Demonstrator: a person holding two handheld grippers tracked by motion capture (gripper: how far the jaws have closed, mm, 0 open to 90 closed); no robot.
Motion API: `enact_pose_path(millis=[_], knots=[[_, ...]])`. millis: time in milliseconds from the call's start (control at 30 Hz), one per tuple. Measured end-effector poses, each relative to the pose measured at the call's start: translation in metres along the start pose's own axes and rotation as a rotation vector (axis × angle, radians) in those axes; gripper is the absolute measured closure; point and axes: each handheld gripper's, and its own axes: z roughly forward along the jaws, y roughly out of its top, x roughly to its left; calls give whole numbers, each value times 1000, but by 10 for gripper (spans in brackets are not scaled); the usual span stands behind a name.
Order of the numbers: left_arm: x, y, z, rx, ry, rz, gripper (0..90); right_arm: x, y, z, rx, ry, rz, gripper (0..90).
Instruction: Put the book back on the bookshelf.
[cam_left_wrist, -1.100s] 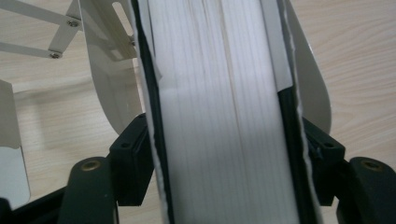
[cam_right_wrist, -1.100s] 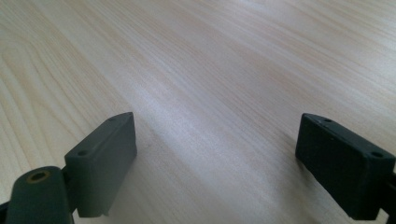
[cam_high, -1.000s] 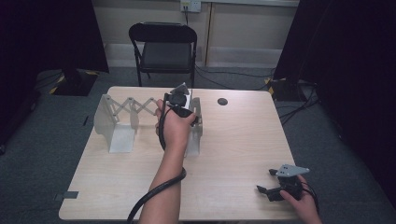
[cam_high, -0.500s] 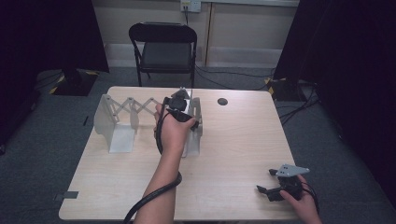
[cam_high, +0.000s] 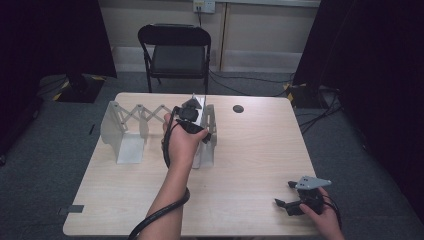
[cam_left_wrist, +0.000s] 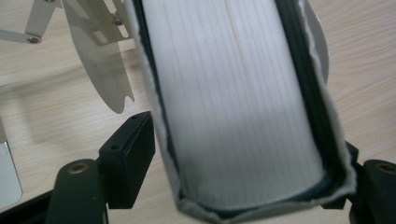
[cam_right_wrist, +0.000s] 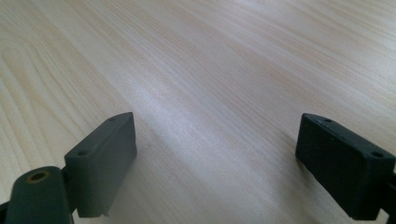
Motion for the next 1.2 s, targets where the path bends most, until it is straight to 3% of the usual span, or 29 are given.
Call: enact_pose_path(millis=[333,1200], knots=[[8,-10,-4,0,-13,-11,257,0,0,0,0,0,0,120],[19,-33,-3,1,-91,21,236,0,0,0,-1,-1,0,120]])
